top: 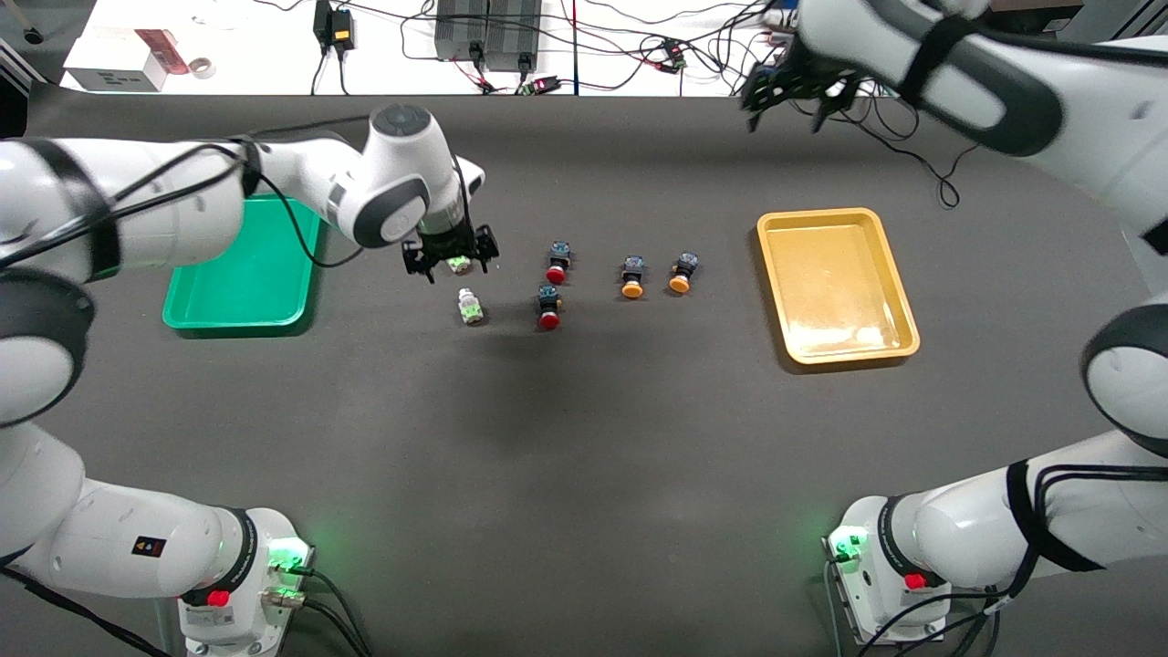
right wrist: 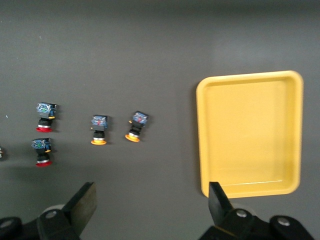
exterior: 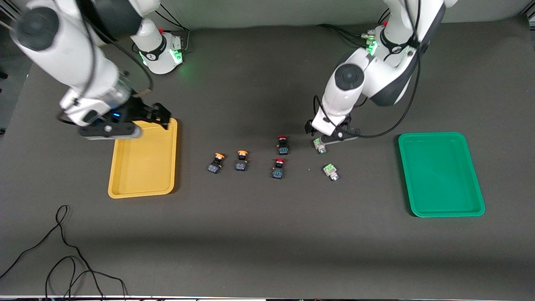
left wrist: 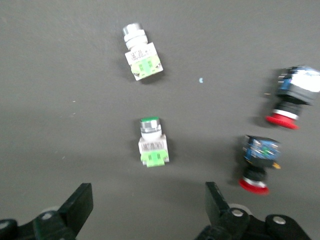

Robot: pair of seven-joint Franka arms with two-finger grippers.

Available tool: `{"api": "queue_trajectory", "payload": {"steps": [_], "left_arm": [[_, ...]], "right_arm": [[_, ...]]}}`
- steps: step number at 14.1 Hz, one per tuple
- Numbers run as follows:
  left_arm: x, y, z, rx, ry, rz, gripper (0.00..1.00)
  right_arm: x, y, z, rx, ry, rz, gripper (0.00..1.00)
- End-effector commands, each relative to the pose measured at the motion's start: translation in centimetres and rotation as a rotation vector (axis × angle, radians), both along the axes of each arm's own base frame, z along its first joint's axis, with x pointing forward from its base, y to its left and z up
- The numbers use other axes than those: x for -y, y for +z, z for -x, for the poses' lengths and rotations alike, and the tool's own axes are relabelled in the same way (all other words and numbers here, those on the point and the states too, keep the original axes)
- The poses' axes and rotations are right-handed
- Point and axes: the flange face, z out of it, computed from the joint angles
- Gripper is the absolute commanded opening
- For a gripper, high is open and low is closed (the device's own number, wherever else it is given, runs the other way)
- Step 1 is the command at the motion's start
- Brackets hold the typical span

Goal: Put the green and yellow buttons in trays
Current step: 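Grasp a green button with the left gripper while the right gripper reaches orange buttons, then carry the green button to the green tray while the right gripper grasps orange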

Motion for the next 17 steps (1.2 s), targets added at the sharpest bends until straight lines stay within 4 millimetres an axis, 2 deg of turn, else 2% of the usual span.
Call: {"api": "queue_trajectory", "payload": {"steps": [1, 4, 5, 6, 7, 8, 10, 11, 12, 14, 15, 17], "left_arm": [[0.8, -4.8, -0.1, -0.006, 0.023, -0.001, 1.00], [0.3, -8.9, 0.0, -0.017, 0.000, -0.010, 1.00], [0.2, -9.5, 0.0, -0.024, 0.000, -0.011, 0.97], [0.2, -9.6, 0.0, -0.025, 0.001, -0.012, 0.90], [0.3, -9.8, 0.2, -0.029, 0.003, -0.013, 0.76], [0.3, -9.7, 0.1, -0.028, 0.003, -0.012, 0.54], [0.3, -9.6, 0.0, -0.027, 0.022, -0.013, 0.26], [0.4, -9.5, -0.1, -0.024, 0.038, -0.013, 0.18], [0.4, -9.3, -0.3, -0.025, 0.040, -0.017, 0.17], [0.4, -7.1, -1.2, 0.002, 0.051, -0.021, 0.16], [0.5, -4.8, -2.1, 0.021, 0.048, -0.035, 0.15], [0.6, 0.9, -3.7, 0.028, 0.051, -0.080, 0.13]], "right_arm": [[-3.0, -4.7, -1.6, -0.020, -0.086, -0.008, 0.99], [-5.9, -11.1, -2.7, -0.052, -0.132, 0.003, 0.99], [-6.8, -13.6, -2.9, -0.068, -0.136, 0.009, 0.99], [-7.8, -15.8, -2.9, -0.077, -0.127, 0.017, 0.99], [-8.0, -17.9, -3.0, -0.085, -0.131, 0.021, 0.99], [-8.0, -19.4, -3.0, -0.082, -0.132, 0.020, 0.99], [-7.1, -22.7, -2.4, -0.070, -0.142, 0.013, 0.99], [-6.7, -25.0, -1.8, -0.060, -0.144, 0.007, 0.99], [-6.6, -27.0, -1.4, -0.054, -0.157, 0.002, 0.99], [-6.5, -30.0, -0.9, -0.065, -0.189, 0.007, 0.99], [-6.5, -30.8, -0.8, -0.070, -0.193, 0.010, 0.99], [-6.3, -32.7, -0.8, -0.079, -0.199, 0.012, 0.98]]}}
